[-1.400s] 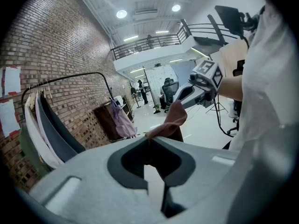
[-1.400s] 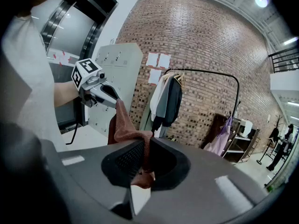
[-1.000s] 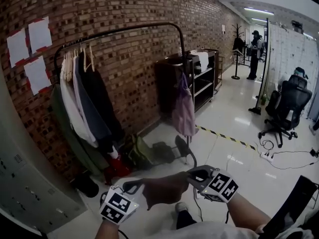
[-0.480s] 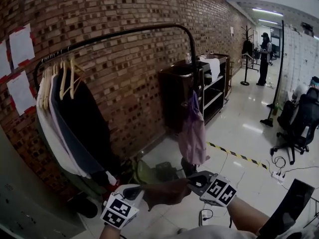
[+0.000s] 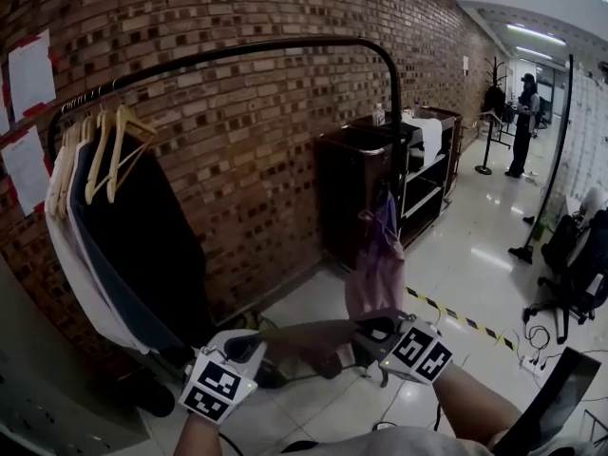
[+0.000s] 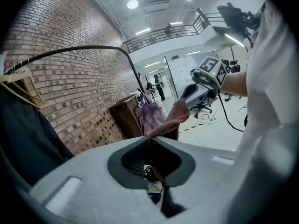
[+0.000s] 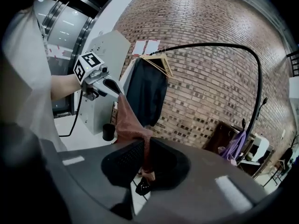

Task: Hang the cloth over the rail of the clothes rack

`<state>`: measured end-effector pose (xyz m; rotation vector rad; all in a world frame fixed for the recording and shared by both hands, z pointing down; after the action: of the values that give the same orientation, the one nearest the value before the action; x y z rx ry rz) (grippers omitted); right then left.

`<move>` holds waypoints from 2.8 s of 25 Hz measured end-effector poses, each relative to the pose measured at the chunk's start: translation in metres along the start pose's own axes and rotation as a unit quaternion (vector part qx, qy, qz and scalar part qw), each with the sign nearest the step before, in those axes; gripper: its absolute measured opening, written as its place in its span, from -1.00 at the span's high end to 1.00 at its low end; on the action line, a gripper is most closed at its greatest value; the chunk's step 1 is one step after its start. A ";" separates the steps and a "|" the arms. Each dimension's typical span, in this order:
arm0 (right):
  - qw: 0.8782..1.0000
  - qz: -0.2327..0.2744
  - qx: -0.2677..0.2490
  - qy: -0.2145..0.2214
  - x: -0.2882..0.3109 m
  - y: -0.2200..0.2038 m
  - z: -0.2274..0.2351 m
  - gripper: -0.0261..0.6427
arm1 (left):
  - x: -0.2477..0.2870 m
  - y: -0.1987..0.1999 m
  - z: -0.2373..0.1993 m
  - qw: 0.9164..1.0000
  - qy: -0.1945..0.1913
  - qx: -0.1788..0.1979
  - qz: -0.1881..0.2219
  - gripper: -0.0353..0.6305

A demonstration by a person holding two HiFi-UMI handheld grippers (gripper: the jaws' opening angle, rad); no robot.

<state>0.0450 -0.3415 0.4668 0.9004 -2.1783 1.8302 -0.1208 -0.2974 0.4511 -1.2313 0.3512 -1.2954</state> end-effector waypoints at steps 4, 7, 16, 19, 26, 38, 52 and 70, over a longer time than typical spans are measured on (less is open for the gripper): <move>1.000 -0.002 -0.021 0.000 0.005 0.012 0.026 0.85 | 0.014 0.014 -0.019 1.000 0.010 0.016 0.004 0.85; 0.998 -0.013 -0.057 0.004 0.007 0.032 0.043 0.85 | 0.017 0.033 -0.038 0.999 0.021 0.028 0.020 0.85; 0.987 0.010 -0.151 -0.045 -0.007 0.124 0.123 0.85 | 0.023 0.108 -0.127 0.989 0.085 0.093 0.075 0.85; 0.981 0.005 -0.184 -0.067 -0.006 0.152 0.154 0.85 | 0.023 0.133 -0.162 0.984 0.107 0.112 0.089 0.85; 0.962 0.022 -0.245 -0.122 -0.017 0.227 0.217 0.85 | 0.024 0.205 -0.239 0.969 0.135 0.151 0.139 0.85; 0.903 0.066 -0.359 -0.227 -0.068 0.409 0.298 0.85 | -0.031 0.353 -0.376 0.910 0.249 0.246 0.221 0.85; 0.902 -0.064 -0.352 -0.241 -0.050 0.498 0.421 0.84 | 0.019 0.442 -0.498 0.875 0.282 0.375 0.120 0.85; 0.942 -0.230 -0.236 -0.059 0.035 0.478 0.491 0.84 | 0.115 0.389 -0.552 0.915 0.007 0.393 -0.094 0.85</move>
<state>-0.1137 -0.7793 -0.0370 1.2799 -2.0921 1.0078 -0.3132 -0.7403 -0.0342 -0.5708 -0.2822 -1.4056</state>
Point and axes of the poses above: the fingertips, and each gripper's own axes: x forward along the fingers, z to its right, y out of its top, the point moved 2 cm from there along -x, backward along the fingers, and after that the axes turned 6 degrees about y, right-handed, at the moved point
